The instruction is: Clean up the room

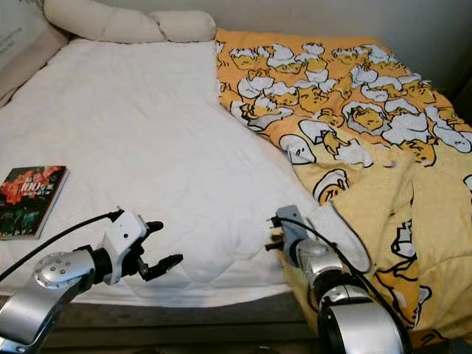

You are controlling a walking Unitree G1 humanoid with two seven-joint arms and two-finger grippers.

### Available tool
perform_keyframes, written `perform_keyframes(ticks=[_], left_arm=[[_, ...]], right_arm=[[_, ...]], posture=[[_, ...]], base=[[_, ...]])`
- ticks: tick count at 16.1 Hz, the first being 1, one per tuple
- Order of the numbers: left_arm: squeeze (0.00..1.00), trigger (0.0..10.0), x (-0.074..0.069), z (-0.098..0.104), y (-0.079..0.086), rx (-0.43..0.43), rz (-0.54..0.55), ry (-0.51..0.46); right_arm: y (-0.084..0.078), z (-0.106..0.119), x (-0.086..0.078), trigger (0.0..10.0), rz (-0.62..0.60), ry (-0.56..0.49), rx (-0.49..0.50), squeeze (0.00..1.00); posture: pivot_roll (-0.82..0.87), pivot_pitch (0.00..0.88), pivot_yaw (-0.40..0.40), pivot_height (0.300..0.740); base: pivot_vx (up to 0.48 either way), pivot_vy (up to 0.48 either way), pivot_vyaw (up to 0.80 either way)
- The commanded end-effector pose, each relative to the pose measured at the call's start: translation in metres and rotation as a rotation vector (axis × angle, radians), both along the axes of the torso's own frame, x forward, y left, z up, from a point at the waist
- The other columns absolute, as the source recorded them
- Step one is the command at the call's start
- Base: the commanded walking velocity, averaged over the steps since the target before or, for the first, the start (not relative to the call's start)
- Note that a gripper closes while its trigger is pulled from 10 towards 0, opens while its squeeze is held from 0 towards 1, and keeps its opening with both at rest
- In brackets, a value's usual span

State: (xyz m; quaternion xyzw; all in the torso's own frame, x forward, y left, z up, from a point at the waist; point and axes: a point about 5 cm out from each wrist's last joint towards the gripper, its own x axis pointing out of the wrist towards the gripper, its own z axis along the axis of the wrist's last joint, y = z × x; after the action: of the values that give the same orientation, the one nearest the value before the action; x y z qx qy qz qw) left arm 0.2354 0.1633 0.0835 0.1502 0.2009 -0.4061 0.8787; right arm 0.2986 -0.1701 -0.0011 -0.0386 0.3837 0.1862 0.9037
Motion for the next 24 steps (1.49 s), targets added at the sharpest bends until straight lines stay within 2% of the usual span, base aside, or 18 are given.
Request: perform_keyframes(ticks=[1, 3, 4, 5, 6, 7, 9, 12, 13, 15, 16, 17, 18, 20, 21, 24], left_arm=[[0.0, 10.0, 0.0, -0.001, 0.0, 0.006, -0.009, 0.001], [0.0, 10.0, 0.002, -0.003, -0.004, -0.004, -0.029, 0.018], [0.0, 10.0, 0.005, -0.003, -0.007, -0.012, -0.034, 0.021], [0.51, 10.0, 0.008, -0.003, -0.011, -0.051, -0.038, 0.045], [1.0, 10.0, 0.012, -0.001, -0.019, -0.13, -0.041, 0.077], [1.0, 10.0, 0.016, -0.002, -0.026, -0.188, -0.043, 0.098], [1.0, 10.0, 0.021, -0.006, -0.032, -0.185, -0.061, 0.115], [1.0, 10.0, 0.026, -0.018, -0.047, -0.194, -0.101, 0.195], [1.0, 10.0, 0.028, -0.029, -0.057, -0.215, -0.104, 0.249], [1.0, 10.0, 0.029, -0.032, -0.066, -0.312, -0.081, 0.305], [0.37, 10.0, 0.033, -0.03, -0.071, -0.428, -0.065, 0.344], [0.34, 10.0, 0.035, -0.029, -0.072, -0.466, -0.054, 0.355], [0.16, 10.0, 0.04, -0.03, -0.075, -0.512, -0.046, 0.357], [0.07, 10.0, 0.045, -0.027, -0.083, -0.565, -0.057, 0.345], [0.04, 10.0, 0.044, -0.026, -0.086, -0.556, -0.077, 0.34], [0.0, 10.0, 0.039, -0.039, -0.097, -0.43, -0.16, 0.34]], right_arm=[[0.006, 0.007, 0.003, 0.0, 0.054, -0.009, 0.105, 0.0], [0.023, 0.025, 0.007, 0.0, 0.149, -0.033, 0.33, 0.0], [0.03, 0.033, 0.007, 0.0, 0.179, -0.044, 0.403, 0.0], [0.04, 0.044, 0.008, 0.0, 0.22, -0.057, 0.505, 0.0], [0.049, 0.054, 0.008, 0.0, 0.259, -0.066, 0.599, 0.0], [0.055, 0.061, 0.006, 0.0, 0.291, -0.064, 0.661, 0.0], [0.059, 0.067, 0.002, 0.0, 0.327, -0.044, 0.713, 0.0], [0.062, 0.073, -0.004, 0.0, 0.363, -0.025, 0.728, 0.0], [0.06, 0.074, -0.009, 0.0, 0.366, -0.006, 0.735, 0.0], [0.06, 0.074, -0.013, 0.0, 0.367, 0.008, 0.745, 0.0], [0.062, 0.077, -0.015, 0.0, 0.367, 0.014, 0.763, 0.0], [0.063, 0.078, -0.016, 0.0, 0.367, 0.017, 0.768, 0.0], [0.064, 0.079, -0.018, 0.0, 0.37, 0.023, 0.776, 0.0], [0.063, 0.079, -0.022, 0.0, 0.371, 0.032, 0.771, 0.0], [0.063, 0.079, -0.022, 0.0, 0.366, 0.032, 0.772, 0.0], [0.062, 0.08, -0.023, 0.0, 0.34, 0.03, 0.776, 0.0]], posture=[[0.01, 0.0, -0.025, 0.74], [-0.01, 0.0, -0.025, 0.74], [-0.01, 0.0, -0.028, 0.74], [-0.01, 0.0, -0.034, 0.74], [-0.01, 0.0, -0.043, 0.74], [-0.01, 0.0, -0.053, 0.74], [-0.01, 0.0, -0.065, 0.74], [-0.01, 0.0, -0.081, 0.74], [-0.01, 0.0, -0.093, 0.74], [-0.02, 0.0, -0.088, 0.74], [-0.02, 0.0, -0.088, 0.74], [-0.03, 0.0, -0.089, 0.74], [-0.03, 0.0, -0.088, 0.74], [-0.04, 0.0, -0.077, 0.74], [-0.04, 0.0, -0.074, 0.74], [-0.06, 0.0, -0.065, 0.74]], base=[[0.0, 0.0, 0.0], [0.0, 0.0, 0.0], [0.0, 0.0, 0.0], [0.0, 0.0, 0.0], [0.0, 0.0, 0.0], [0.0, 0.0, 0.0], [0.0, 0.0, 0.0], [0.0, 0.0, 0.0], [0.0, 0.0, 0.0], [0.0, 0.0, 0.0], [0.0, 0.0, 0.0], [0.0, 0.0, 0.0], [0.0, 0.0, 0.0], [0.0, 0.0, 0.0], [0.0, 0.0, 0.0], [0.0, 0.0, 0.0]])
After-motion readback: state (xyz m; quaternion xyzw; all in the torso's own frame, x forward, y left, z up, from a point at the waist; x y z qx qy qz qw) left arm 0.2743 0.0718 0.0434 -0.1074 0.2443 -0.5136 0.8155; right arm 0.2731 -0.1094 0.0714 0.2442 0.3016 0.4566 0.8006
